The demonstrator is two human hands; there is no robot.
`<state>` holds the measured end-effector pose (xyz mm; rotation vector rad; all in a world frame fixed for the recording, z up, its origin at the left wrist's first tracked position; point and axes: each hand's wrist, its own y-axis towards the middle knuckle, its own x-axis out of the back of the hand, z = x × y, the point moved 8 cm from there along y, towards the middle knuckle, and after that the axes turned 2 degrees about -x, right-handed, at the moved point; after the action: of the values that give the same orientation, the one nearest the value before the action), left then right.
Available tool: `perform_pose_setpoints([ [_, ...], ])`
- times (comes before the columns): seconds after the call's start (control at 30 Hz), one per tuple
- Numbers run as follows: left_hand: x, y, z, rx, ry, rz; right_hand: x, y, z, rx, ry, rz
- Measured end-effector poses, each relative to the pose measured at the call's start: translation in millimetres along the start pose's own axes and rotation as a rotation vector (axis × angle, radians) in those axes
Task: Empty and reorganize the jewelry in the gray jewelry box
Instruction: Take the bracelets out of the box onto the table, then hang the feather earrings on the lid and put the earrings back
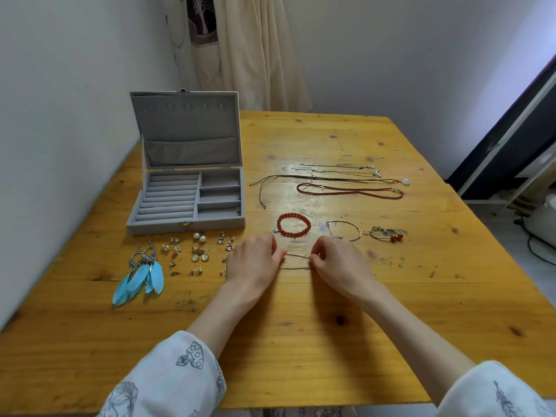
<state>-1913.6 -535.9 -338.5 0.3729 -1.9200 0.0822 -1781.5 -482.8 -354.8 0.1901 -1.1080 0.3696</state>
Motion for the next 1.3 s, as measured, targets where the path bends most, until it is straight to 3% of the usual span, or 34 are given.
perform_pose_setpoints([
  [0.27, -3.7, -14.5, -11.3, -0.187, -0.003, 0.039, 5.0, -4.6, -0.8, 0.013, -0.008, -0.046],
  [0.83, 2.4, -31.7, -2.2, -0.198, -0.146, 0.123, 8.5, -20.2, 8.3, 0.021, -0.009, -0.043],
  [1.03, 33.3, -47.6, 23.8, -0.206, -0.244, 0.034, 4.0, -23.5, 53.0, 0.162, 0.06, -0.044],
  [1.3, 76.5, -69.6, 112.6, -0.051, -0.257, -0.069, -31.8, -29.7, 143.4, 0.37, 0.119, 0.027],
])
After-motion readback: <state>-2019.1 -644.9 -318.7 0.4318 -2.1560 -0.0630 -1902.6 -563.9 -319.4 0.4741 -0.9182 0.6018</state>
